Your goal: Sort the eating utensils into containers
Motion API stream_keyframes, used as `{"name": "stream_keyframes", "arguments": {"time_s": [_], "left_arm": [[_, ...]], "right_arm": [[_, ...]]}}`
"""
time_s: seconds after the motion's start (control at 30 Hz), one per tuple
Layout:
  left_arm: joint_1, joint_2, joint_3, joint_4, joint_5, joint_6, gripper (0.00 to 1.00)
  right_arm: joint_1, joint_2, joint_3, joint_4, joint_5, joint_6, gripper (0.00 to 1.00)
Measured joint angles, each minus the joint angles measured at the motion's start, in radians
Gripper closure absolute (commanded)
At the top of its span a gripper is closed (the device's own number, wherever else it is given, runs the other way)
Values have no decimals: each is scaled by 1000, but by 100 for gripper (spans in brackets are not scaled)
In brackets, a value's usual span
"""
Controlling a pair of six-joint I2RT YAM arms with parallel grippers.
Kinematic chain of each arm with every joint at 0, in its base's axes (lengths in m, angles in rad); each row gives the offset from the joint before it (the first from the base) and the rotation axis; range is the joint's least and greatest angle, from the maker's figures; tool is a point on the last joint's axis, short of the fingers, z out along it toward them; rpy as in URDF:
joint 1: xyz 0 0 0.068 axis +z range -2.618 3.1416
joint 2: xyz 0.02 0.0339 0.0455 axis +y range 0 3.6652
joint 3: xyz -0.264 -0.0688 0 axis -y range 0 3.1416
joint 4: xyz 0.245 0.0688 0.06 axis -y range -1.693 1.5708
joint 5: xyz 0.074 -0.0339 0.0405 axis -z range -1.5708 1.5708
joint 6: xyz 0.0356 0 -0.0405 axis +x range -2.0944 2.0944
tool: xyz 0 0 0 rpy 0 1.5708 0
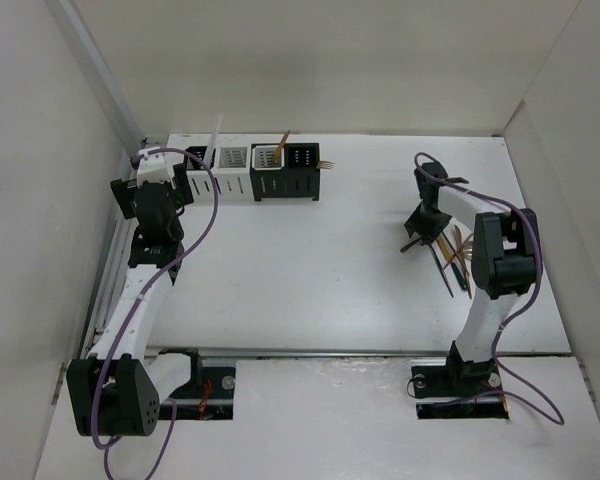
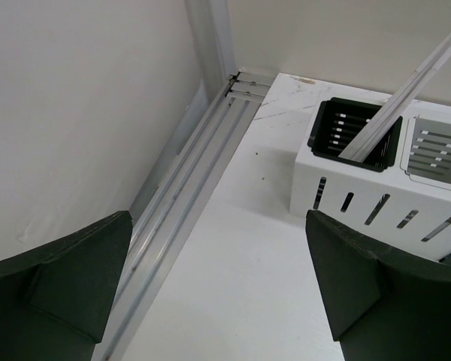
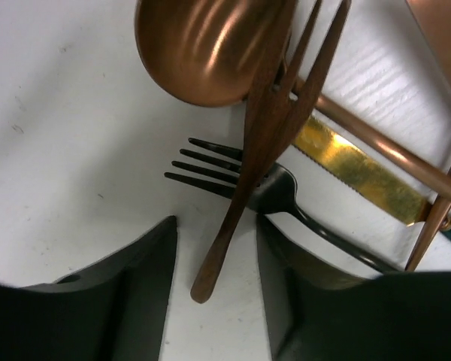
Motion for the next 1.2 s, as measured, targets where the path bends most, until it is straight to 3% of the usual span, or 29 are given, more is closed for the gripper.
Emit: {"name": "stream_keyframes", "arguments": {"time_s": [0.07, 0.13, 0.23, 0.47, 0.6, 0.77, 0.9, 1.07, 1.2], "left_arm": [[0, 1, 0, 1, -2, 3, 0], [0, 1, 0, 6, -5, 3, 0], [0, 1, 0, 7, -10, 7, 0], [0, 1, 0, 8, -18, 12, 0], [0, 2, 0, 8, -19, 12, 0], [0, 12, 0, 14, -18, 18, 0], [0, 20, 0, 16, -18, 26, 0], [0, 24, 0, 27, -18, 34, 0], [0, 32, 0, 37, -18, 39, 0]], "right_arm": [[0, 10, 13, -4, 14, -4, 66], [0, 13, 16, -5, 22, -8, 85], [-5, 16, 23, -7, 24, -14, 100], [8, -1, 16, -7, 29, -62, 100], [72, -97, 28, -5, 51, -149, 100], [198, -221, 196, 65, 2, -289, 100], [225, -222, 365, 145, -95, -353, 100], [258, -180, 423, 364, -190, -481, 100], [375, -67, 449, 667, -193, -624, 100]]}}
